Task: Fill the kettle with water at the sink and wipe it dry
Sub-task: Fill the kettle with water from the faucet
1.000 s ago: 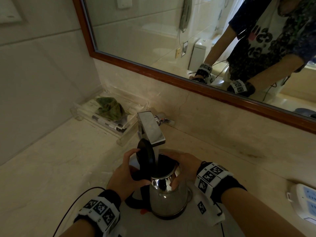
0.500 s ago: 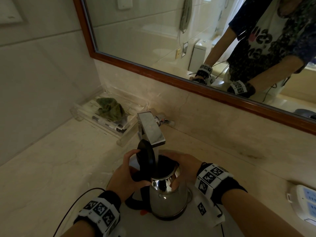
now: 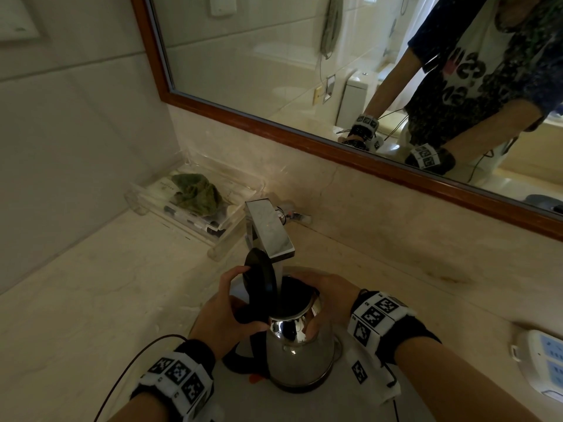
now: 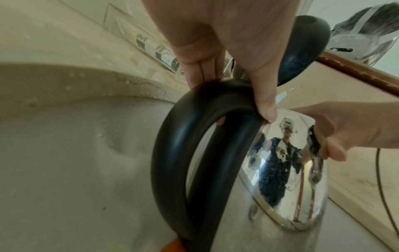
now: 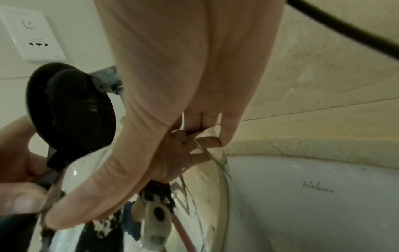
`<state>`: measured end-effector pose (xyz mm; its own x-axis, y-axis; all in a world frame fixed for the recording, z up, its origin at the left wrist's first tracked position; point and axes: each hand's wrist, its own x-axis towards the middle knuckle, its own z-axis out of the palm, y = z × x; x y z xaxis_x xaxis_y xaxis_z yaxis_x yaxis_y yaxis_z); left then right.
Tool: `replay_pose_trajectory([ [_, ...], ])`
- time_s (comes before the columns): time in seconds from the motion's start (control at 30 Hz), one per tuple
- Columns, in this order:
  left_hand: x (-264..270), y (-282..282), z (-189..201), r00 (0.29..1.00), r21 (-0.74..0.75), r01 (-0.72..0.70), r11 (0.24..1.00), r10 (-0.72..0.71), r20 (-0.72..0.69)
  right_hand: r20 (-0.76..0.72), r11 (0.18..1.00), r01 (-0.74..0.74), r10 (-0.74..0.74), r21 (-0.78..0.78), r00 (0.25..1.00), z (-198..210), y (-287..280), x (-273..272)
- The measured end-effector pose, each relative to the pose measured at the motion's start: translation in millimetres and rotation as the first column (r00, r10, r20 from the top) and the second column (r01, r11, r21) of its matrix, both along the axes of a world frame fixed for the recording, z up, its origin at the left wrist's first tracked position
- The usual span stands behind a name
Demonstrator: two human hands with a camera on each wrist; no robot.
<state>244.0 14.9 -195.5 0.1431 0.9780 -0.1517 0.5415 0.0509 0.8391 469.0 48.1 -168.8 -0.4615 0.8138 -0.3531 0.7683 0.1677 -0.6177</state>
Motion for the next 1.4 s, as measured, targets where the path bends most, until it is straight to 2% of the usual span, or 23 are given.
replay_pose_trajectory([
  [1.4,-1.7,0.4,-6.3,1.000,0.037,0.007,0.999,-0.006,-0.014,-0.015,1.000,0.024,-0.023,0.006,1.000,2.8,-2.2,-2.3],
])
